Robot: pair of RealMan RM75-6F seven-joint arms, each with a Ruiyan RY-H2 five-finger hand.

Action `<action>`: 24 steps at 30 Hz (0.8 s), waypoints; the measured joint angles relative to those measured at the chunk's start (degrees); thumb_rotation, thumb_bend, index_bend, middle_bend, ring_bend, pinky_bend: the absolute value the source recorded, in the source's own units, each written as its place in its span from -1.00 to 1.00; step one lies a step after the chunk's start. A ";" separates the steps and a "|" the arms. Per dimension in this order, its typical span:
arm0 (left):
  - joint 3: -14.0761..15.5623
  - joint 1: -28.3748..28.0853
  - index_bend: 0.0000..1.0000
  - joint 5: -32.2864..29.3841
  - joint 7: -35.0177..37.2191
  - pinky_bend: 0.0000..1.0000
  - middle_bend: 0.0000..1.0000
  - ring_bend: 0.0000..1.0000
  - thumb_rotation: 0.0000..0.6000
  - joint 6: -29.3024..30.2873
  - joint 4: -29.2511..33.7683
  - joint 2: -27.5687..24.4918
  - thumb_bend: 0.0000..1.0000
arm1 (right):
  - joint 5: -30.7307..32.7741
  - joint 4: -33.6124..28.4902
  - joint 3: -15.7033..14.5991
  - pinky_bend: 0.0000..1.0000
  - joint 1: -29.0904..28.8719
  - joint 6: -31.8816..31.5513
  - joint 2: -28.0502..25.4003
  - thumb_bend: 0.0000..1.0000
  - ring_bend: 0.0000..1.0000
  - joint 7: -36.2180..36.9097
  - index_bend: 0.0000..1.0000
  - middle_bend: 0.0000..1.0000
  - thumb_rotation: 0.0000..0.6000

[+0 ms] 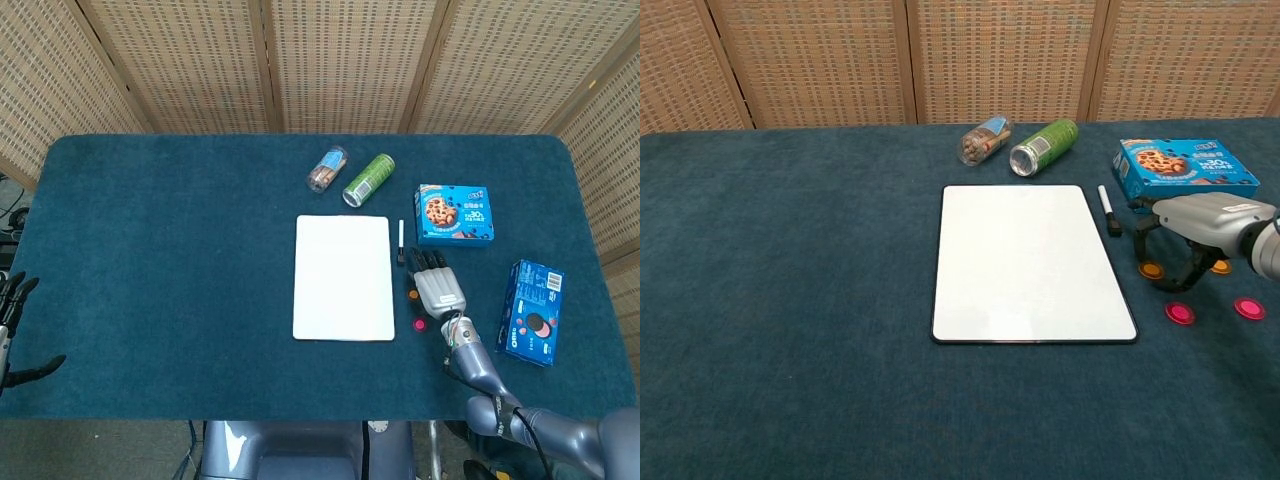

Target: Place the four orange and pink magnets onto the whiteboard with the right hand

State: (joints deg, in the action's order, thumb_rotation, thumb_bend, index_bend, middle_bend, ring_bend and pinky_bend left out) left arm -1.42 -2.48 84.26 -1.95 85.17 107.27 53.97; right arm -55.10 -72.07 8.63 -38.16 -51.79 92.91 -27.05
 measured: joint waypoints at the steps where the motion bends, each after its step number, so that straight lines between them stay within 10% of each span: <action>1: -0.01 0.00 -1.00 -0.02 0.02 -1.00 -1.00 -1.00 1.00 0.01 0.02 -0.02 -1.00 | 0.16 0.20 -0.01 -1.00 -0.03 0.11 0.05 -0.27 -1.00 -0.02 -0.19 -1.00 1.00; 24: 0.09 -0.02 -1.00 0.05 0.32 -1.00 -1.00 -1.00 1.00 -0.10 0.04 -0.09 -1.00 | 1.66 -2.11 1.55 -1.00 -0.32 1.00 -1.21 -0.22 -1.00 2.75 0.09 -1.00 1.00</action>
State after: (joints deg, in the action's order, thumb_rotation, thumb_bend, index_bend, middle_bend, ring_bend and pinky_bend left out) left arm -1.33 -2.49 84.30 -1.63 85.08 107.31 53.88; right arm -53.44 -74.18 10.19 -38.48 -50.79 91.70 -24.31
